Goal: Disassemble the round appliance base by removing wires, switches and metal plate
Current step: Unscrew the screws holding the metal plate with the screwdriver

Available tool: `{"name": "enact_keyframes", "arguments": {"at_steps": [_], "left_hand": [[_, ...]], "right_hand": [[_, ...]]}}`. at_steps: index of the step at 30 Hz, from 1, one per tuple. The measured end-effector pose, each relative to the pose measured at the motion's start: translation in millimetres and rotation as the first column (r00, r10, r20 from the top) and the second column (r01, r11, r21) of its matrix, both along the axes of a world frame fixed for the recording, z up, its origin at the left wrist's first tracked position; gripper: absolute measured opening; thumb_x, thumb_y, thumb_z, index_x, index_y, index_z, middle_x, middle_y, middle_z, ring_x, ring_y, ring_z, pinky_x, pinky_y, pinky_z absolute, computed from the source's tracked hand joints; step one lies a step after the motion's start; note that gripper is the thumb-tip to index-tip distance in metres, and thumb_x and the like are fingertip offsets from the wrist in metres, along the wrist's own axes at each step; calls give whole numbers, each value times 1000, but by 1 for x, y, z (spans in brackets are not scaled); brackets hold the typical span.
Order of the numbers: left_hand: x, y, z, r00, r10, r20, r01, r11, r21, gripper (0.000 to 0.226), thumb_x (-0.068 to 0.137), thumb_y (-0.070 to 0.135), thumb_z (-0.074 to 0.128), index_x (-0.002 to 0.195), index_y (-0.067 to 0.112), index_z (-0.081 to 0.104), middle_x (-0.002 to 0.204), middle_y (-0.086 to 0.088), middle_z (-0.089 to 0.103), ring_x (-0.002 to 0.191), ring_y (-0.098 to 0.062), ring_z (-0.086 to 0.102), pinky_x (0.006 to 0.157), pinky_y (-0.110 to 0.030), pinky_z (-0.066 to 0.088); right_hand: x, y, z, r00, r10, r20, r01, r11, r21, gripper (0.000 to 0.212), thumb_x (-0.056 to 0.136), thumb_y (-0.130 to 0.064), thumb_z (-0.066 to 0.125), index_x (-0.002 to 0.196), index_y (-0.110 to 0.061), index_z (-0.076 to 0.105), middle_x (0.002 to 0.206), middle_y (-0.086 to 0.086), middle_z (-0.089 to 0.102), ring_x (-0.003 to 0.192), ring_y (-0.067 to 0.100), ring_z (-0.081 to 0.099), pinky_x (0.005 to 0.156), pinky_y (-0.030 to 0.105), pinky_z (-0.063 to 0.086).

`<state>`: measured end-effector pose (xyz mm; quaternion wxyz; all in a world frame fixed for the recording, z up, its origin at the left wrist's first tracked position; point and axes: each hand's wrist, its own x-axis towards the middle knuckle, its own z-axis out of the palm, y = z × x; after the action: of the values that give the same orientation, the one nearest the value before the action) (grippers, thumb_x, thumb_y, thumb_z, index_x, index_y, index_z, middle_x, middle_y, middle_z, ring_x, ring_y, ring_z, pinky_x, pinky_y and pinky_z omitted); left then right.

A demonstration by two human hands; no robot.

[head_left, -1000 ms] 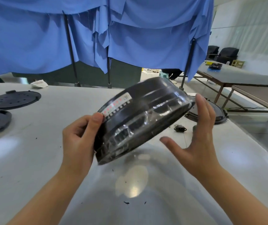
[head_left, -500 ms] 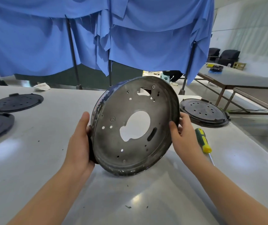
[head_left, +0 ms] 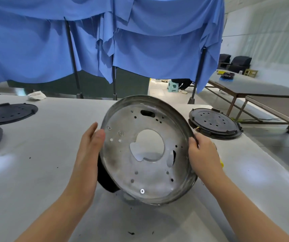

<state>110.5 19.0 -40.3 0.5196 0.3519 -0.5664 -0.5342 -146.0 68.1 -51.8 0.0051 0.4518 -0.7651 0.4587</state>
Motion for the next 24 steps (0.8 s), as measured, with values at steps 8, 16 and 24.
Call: {"name": "enact_keyframes", "arguments": {"at_steps": [8, 16, 24], "left_hand": [[-6, 0, -9, 988, 21, 154, -21, 1000, -4, 52, 75, 15, 75, 123, 29, 58, 107, 1, 66, 84, -13, 66, 51, -18, 52], [-6, -5, -13, 967, -86, 239, 53, 989, 139, 42, 58, 18, 57, 99, 21, 68, 74, 7, 67, 66, -10, 61, 55, -20, 48], [-11, -4, -14, 944, -190, 270, 126, 963, 237, 40, 57, 16, 58, 96, 9, 68, 85, -14, 67, 76, -20, 63, 70, -33, 52]], "right_hand": [[-17, 9, 6, 999, -12, 42, 9, 997, 72, 28, 96, -18, 42, 70, -10, 41, 61, 4, 46, 57, 21, 42, 51, 32, 29], [-35, 11, 13, 985, 3, 172, -29, 988, 149, 27, 87, -18, 52, 61, -10, 51, 49, -2, 44, 44, 14, 44, 40, 21, 35], [-49, 14, 19, 970, 8, 242, -68, 968, 242, 19, 86, -15, 47, 72, -4, 54, 54, 2, 42, 43, 14, 40, 30, 14, 30]]}}
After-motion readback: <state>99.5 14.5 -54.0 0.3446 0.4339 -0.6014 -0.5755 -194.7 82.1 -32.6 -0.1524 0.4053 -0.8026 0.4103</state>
